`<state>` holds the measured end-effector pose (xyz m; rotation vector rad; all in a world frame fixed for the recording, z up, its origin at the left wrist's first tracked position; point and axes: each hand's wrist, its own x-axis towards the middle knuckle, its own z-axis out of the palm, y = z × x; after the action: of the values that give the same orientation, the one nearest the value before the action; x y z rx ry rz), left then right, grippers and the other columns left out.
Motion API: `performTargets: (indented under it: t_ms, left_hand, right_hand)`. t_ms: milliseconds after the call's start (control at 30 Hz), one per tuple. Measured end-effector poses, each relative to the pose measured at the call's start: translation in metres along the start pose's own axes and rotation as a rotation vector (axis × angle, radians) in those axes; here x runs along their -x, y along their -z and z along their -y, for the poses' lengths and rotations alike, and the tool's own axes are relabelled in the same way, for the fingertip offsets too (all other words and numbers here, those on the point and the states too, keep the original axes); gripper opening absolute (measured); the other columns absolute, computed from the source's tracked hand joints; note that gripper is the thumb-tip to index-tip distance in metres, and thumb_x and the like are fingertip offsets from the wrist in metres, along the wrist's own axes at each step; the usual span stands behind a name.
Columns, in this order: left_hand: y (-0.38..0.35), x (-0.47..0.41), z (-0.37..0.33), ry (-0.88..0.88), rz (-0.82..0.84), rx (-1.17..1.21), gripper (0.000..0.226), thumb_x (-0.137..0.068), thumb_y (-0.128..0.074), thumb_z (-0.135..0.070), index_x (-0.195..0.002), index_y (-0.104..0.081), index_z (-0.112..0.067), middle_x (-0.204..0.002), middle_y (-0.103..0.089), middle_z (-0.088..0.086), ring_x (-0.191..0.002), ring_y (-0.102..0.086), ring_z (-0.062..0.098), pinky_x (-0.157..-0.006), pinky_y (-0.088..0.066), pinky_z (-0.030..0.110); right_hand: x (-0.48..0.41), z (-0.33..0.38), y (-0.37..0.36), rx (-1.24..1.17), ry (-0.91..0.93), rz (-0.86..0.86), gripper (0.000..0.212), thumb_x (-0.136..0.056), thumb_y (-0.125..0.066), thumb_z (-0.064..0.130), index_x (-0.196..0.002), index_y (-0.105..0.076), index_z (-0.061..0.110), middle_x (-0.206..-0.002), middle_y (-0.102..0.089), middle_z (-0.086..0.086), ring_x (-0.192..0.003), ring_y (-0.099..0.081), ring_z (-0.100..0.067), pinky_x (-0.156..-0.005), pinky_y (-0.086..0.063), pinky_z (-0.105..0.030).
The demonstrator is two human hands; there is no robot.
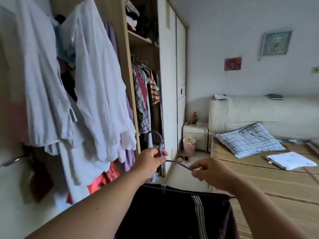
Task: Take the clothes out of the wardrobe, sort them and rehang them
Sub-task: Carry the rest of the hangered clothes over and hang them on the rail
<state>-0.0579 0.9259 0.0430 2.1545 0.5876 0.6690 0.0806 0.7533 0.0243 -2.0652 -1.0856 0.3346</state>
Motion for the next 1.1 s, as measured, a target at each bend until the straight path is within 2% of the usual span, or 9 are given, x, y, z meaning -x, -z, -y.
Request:
performTargets:
  t_ms: [133,233,367,433,533,633,767,933,1100]
  left_hand:
    - [0.023,-0.045,0.013,-0.042,-0.010,-0.003,0.016,-0.089,-0.063,-0.018,-0.079,-0.061,-0.031,-0.092,-0.071,0.009,-0.078,-0.061,0.021,-0.077,-0.050,0.031]
    - [0.034,-0.077,0.025,-0.071,-0.004,0.038,0.015,-0.090,-0.062,-0.016,-0.086,-0.063,-0.031,-0.089,-0.069,0.002,-0.083,-0.064,0.026,-0.082,-0.052,0.039]
    - [0.037,-0.124,0.047,-0.093,0.027,0.061,0.018,-0.089,-0.063,-0.016,-0.088,-0.064,-0.034,-0.086,-0.068,-0.004,-0.079,-0.061,0.012,-0.067,-0.044,0.012]
    - [0.036,-0.150,0.057,-0.095,0.047,0.080,0.018,-0.088,-0.064,-0.016,-0.091,-0.064,-0.034,-0.084,-0.066,-0.007,-0.074,-0.058,0.006,-0.061,-0.039,0.006]
    - [0.026,-0.203,0.066,-0.099,0.081,0.083,0.019,-0.089,-0.063,-0.016,-0.094,-0.064,-0.034,-0.083,-0.065,-0.008,-0.076,-0.059,0.005,-0.067,-0.041,0.007]
    - [0.012,-0.260,0.071,-0.102,0.068,0.090,0.022,-0.089,-0.062,-0.016,-0.097,-0.062,-0.037,-0.096,-0.068,-0.002,-0.093,-0.064,0.014,-0.076,-0.044,0.013]
    - [0.007,-0.335,0.069,-0.121,0.002,0.035,0.019,-0.090,-0.060,-0.022,-0.101,-0.062,-0.037,-0.092,-0.066,-0.014,-0.085,-0.060,0.000,-0.063,-0.038,0.001]
    - [0.020,-0.420,0.063,-0.160,-0.046,0.022,0.018,-0.091,-0.058,-0.024,-0.105,-0.062,-0.036,-0.101,-0.064,-0.012,-0.096,-0.058,0.004,-0.073,-0.039,0.012]
    - [0.032,-0.492,0.071,-0.189,-0.074,-0.060,0.021,-0.091,-0.057,-0.027,-0.110,-0.062,-0.035,-0.103,-0.065,-0.009,-0.095,-0.058,0.006,-0.078,-0.039,0.019]
  right_hand:
    - [-0.044,0.020,-0.010,-0.108,-0.045,-0.043,0.008,-0.079,-0.071,0.019,-0.076,-0.070,0.026,-0.046,-0.057,0.010,-0.036,-0.043,0.002,-0.042,-0.032,-0.012]
    - [-0.074,0.029,-0.013,-0.164,-0.055,-0.051,0.011,-0.081,-0.069,0.011,-0.080,-0.071,0.022,-0.043,-0.055,0.010,-0.034,-0.041,0.002,-0.039,-0.032,-0.011]
    - [-0.115,0.030,-0.015,-0.116,-0.027,-0.031,0.014,-0.085,-0.065,0.011,-0.086,-0.071,0.024,-0.052,-0.056,0.009,-0.039,-0.045,0.004,-0.045,-0.040,-0.012]
    - [-0.135,0.028,-0.014,-0.085,-0.017,-0.017,0.015,-0.086,-0.065,0.014,-0.085,-0.070,0.028,-0.053,-0.056,0.010,-0.040,-0.046,0.005,-0.047,-0.041,-0.011]
    - [-0.180,0.020,-0.006,-0.039,-0.001,-0.011,0.017,-0.085,-0.066,0.016,-0.082,-0.071,0.032,-0.050,-0.057,0.010,-0.042,-0.046,0.003,-0.047,-0.040,-0.011]
    - [-0.230,0.009,0.005,-0.046,0.019,-0.093,0.016,-0.080,-0.070,0.017,-0.077,-0.074,0.032,-0.049,-0.056,0.007,-0.042,-0.044,-0.001,-0.047,-0.037,-0.012]
    - [-0.298,0.005,0.020,-0.084,0.025,-0.129,0.015,-0.081,-0.067,0.014,-0.086,-0.076,0.024,-0.048,-0.055,0.007,-0.043,-0.045,-0.001,-0.047,-0.036,-0.012]
    - [-0.380,0.014,0.040,-0.109,0.053,-0.204,0.014,-0.080,-0.067,0.014,-0.081,-0.075,0.026,-0.045,-0.053,0.009,-0.041,-0.043,-0.005,-0.044,-0.035,-0.016]
    - [-0.456,0.010,0.043,0.023,0.106,-0.269,0.016,-0.078,-0.066,0.026,-0.075,-0.072,0.040,-0.044,-0.054,0.014,-0.039,-0.040,-0.001,-0.042,-0.030,-0.015]
